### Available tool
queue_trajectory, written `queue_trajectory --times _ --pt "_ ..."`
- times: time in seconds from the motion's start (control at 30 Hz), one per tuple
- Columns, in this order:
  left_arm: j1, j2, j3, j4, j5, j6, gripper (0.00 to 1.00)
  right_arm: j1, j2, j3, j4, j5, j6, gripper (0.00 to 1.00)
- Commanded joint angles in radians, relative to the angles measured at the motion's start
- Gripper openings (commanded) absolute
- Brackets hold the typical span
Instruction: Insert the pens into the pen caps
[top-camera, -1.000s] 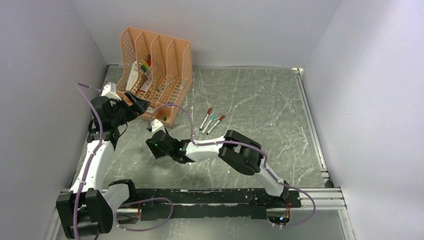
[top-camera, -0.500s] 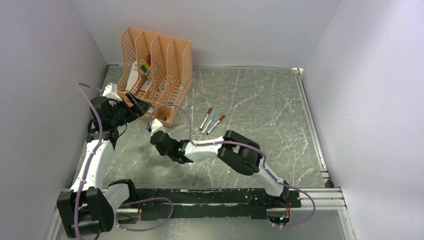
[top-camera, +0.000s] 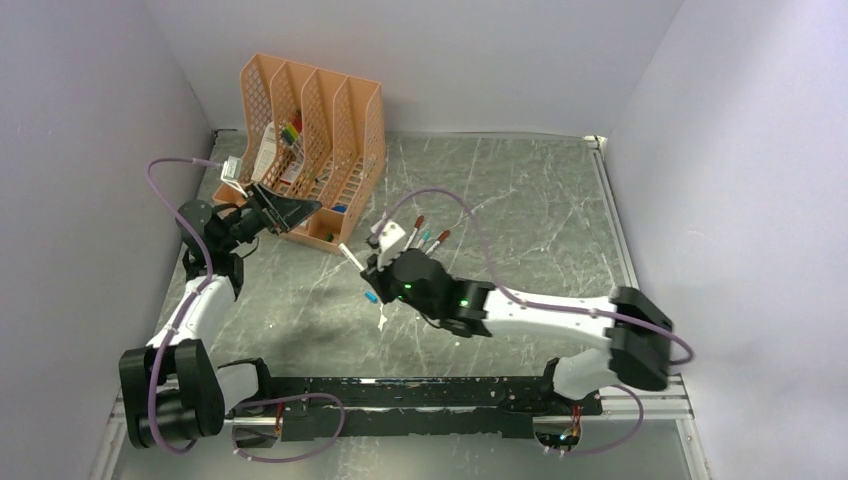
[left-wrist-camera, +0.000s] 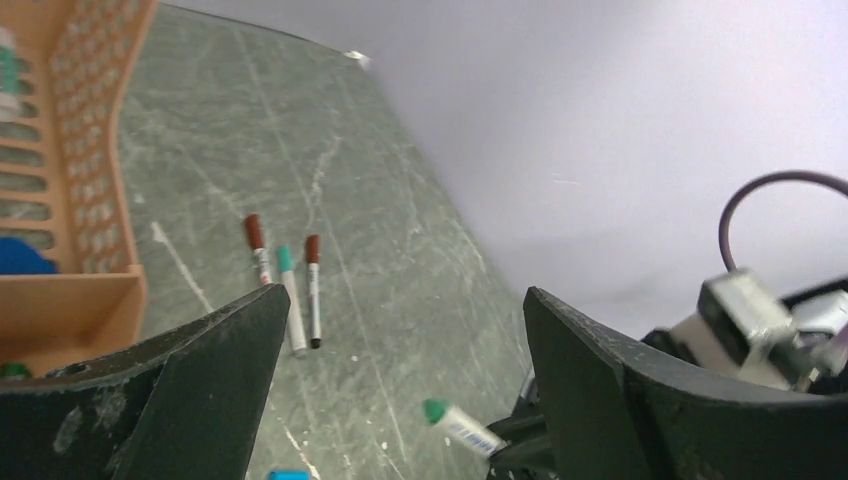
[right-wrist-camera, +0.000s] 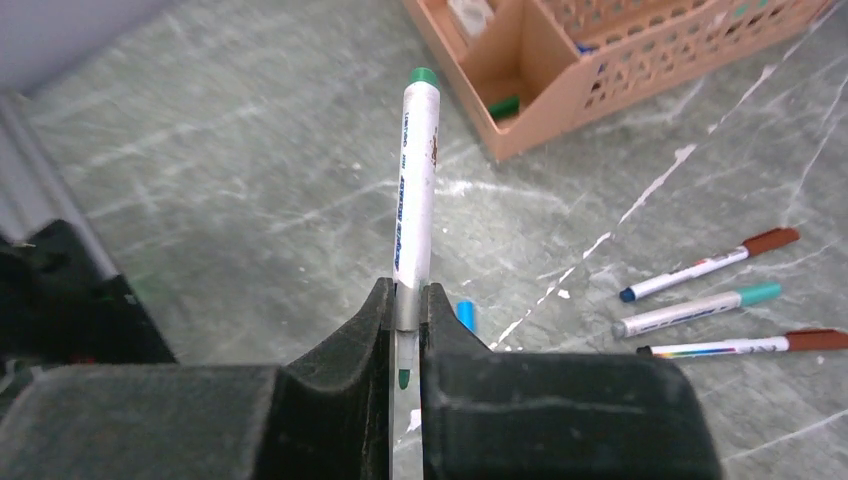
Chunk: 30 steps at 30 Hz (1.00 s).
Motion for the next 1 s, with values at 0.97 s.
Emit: queue_trajectory --times 0.97 --pt "-0.356 0.065 -0.004 0.463 0.223 -0.222 0.68 -0.001 -0.332 -0.091 -0.021 -0.091 -0.052 0.0"
